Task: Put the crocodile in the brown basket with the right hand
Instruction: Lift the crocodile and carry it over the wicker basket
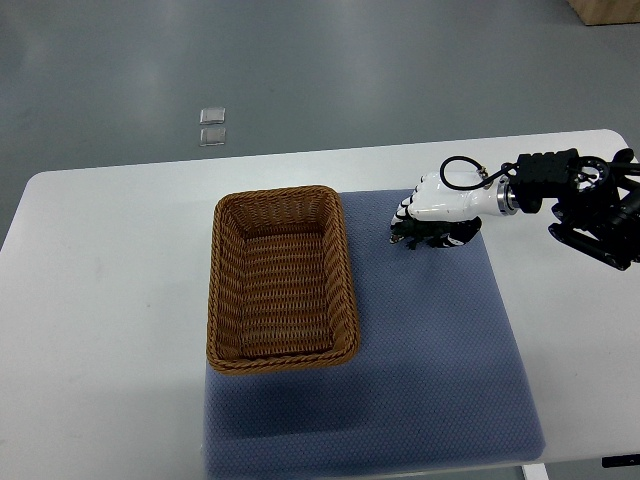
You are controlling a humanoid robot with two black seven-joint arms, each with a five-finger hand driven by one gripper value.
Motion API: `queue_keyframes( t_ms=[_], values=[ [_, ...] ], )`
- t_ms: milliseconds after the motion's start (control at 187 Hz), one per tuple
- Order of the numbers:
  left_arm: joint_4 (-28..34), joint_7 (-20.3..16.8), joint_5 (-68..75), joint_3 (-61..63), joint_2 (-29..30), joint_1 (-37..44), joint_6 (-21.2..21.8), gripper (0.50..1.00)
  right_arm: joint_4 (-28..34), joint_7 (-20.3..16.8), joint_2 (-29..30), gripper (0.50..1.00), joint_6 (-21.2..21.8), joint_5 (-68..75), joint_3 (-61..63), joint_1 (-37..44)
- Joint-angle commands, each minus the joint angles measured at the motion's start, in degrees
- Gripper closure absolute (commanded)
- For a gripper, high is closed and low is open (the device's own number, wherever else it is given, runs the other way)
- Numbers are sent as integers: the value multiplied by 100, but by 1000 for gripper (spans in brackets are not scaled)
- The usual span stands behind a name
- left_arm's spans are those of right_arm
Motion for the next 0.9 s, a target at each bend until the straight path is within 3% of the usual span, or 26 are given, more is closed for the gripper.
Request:
queue_keyframes(
  t_ms=[0,556,893],
  values=[
    [0,-1,0,0,0,0,0,500,1,3,-16,1000,-104,101,94,4],
    [0,-1,0,0,0,0,0,500,185,3,36,1000,-139,224,375,540],
    [0,-1,0,0,0,0,0,500,932,3,590,993,-561,232,384,980]
  ],
)
